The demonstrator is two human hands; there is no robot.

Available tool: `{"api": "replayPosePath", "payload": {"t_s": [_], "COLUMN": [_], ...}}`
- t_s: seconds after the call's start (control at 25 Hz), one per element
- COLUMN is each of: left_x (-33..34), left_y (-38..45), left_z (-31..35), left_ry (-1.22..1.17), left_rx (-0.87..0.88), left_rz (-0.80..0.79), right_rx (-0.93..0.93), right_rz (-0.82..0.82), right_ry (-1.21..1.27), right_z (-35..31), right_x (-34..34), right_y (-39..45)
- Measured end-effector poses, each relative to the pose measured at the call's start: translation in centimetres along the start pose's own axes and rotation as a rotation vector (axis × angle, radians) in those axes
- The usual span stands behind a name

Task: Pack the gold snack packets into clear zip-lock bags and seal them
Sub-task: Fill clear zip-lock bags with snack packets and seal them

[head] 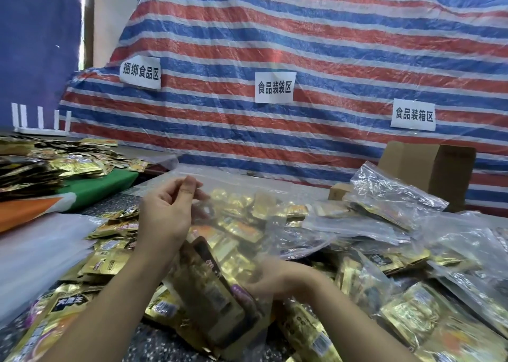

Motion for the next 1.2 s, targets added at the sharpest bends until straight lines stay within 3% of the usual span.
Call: {"api": "replayPosePath", "payload": {"t_s": [0.2,0.36,0.56,0.76,1.04,1.2], "left_x": [0.0,0.0,-0.2,-0.3,-0.3,-0.3], "left_y": [0.1,0.1,0.1,0.1,0.1,0.0], "left_z": [-0.5,-0.5,-0.6,-0.7,-0.9,-0.9], "left_ry": [-0.031,-0.056,-0.071,-0.091,-0.101,-0.115], "left_rx": [-0.087,-0.127,-0.138,-0.159,-0.182,-0.184], "left_rz": [-0.023,-0.073,-0.114,-0.132,-0.172,-0.182], "right_rx": [0.047,0.085,0.206,0.277,0.198,0.118], "right_rz": [-0.075,-0.209,-0.102,-0.134,0.093,0.256], "right_ry": [-0.015,0.156,0.102,0.029,0.245,0.522], "right_z": [-0.1,-0.4,0.6,2.1,3.9,3.5], "right_x": [-0.4,-1.3,-3.0,-5.1,-9.6,-9.7], "right_y": [-0.2,-1.5,-2.6,-4.4,-7.0,-6.2]}}
Point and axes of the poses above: each hand's wrist, its own y-axis towards the middle knuckle, its own x-axis out of the palm, z = x × y, the point moved 1 cm from there along y, towards the middle knuckle, and after that the axes turned 4 degrees about x, right-handed, at the moved point
